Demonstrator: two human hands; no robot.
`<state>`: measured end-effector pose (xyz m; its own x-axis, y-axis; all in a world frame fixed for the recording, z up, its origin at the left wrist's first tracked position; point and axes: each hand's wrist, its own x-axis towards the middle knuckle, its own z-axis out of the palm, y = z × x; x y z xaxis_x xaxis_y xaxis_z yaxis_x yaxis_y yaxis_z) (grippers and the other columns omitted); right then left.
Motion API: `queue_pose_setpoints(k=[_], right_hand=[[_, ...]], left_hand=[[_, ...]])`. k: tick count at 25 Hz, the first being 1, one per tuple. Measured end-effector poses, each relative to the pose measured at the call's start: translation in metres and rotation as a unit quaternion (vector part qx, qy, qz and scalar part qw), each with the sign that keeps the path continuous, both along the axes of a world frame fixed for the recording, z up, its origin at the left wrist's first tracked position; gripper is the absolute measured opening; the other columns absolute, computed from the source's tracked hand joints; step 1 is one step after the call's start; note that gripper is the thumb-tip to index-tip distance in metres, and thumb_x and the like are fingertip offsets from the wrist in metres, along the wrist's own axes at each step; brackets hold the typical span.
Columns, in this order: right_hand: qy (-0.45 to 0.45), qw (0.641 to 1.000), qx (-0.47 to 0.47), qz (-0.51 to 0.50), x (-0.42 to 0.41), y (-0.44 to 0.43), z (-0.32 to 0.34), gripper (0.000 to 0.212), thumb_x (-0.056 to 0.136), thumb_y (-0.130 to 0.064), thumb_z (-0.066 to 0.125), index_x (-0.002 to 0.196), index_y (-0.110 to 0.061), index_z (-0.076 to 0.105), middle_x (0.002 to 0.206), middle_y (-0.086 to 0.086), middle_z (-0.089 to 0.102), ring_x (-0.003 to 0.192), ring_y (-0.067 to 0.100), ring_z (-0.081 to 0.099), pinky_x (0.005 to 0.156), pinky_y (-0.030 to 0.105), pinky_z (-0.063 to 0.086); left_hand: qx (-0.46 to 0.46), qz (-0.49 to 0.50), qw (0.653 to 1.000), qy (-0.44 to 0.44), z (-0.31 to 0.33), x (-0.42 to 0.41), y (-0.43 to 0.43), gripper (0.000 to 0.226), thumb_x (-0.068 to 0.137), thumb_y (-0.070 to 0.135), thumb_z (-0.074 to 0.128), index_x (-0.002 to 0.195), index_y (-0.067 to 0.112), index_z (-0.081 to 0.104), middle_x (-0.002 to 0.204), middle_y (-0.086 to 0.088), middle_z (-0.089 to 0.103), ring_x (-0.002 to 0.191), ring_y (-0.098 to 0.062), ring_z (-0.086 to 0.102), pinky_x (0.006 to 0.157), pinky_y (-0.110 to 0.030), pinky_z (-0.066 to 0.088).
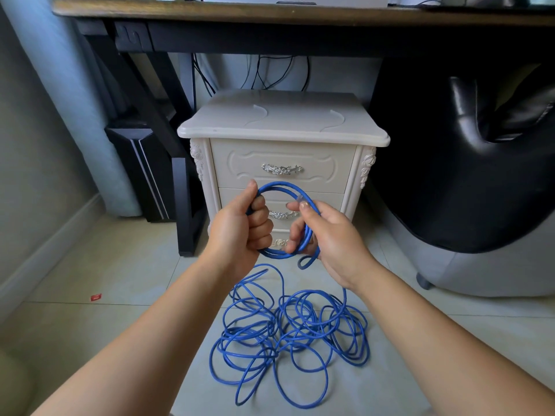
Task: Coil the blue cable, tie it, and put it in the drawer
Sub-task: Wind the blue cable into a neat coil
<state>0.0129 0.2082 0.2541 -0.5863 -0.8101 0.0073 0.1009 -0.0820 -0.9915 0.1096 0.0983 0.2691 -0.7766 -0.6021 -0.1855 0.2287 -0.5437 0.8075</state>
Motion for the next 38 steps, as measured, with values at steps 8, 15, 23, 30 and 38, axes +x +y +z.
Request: queue_pose_setpoints(k=[8,15,23,30,38], right_hand=[[-0.178,0.971,-0.015,0.157,-0.017,0.012,0.011,0.04,0.091,-0.033,0.047,0.115,-0.005,0.062,0.103,0.015,0.074,0.085,0.027,0.074,0.082,0.037,0.058],[-0.15,0.987,-0.009,0.058,-0.009,0.004,0.011,0.019,0.092,-0.023,0.058,0.092,-0.005,0.06,0.06,0.006,0.064,0.05,0.018,0.063,0.052,0.027,0.055],[-0.061,0.998,0.005,-0.022,0.004,-0.016,0.0,0.019,0.101,-0.024,0.05,0.105,-0.007,0.058,0.06,-0.002,0.04,0.049,0.01,0.041,0.061,0.031,0.052],[-0.063,0.997,0.02,-0.04,0.008,-0.014,-0.001,0.034,0.105,-0.031,0.04,0.086,-0.008,0.057,0.053,-0.001,0.049,0.048,0.013,0.052,0.055,0.025,0.05],[0.044,0.996,0.076,0.012,-0.001,-0.009,0.005,0.035,0.107,-0.029,0.034,0.079,-0.013,0.048,0.045,-0.011,0.027,0.039,0.007,0.027,0.056,0.031,0.051]], left_hand=[[0.006,0.011,1.0,-0.019,0.001,0.004,-0.006,0.041,0.102,0.033,0.044,0.064,0.022,0.035,0.047,0.009,0.018,0.035,-0.005,0.015,0.032,-0.018,0.013],[-0.007,-0.012,1.0,-0.024,0.0,0.003,-0.002,0.042,0.102,0.033,0.042,0.063,0.022,0.033,0.046,0.01,0.018,0.034,-0.004,0.015,0.033,-0.018,0.01],[-0.047,0.05,0.998,0.001,0.001,0.002,0.006,0.044,0.101,0.03,0.044,0.061,0.024,0.03,0.047,0.009,0.016,0.04,-0.007,0.012,0.042,-0.024,0.007],[0.042,0.068,0.997,0.017,-0.002,0.003,0.007,0.043,0.099,0.028,0.045,0.06,0.025,0.027,0.047,0.009,0.014,0.038,-0.008,0.011,0.039,-0.023,0.008],[-0.103,-0.048,0.987,-0.111,0.004,0.007,-0.001,0.022,0.093,0.024,0.036,0.082,0.013,0.05,0.05,0.0,0.031,0.041,-0.013,0.018,0.04,-0.021,0.026]])
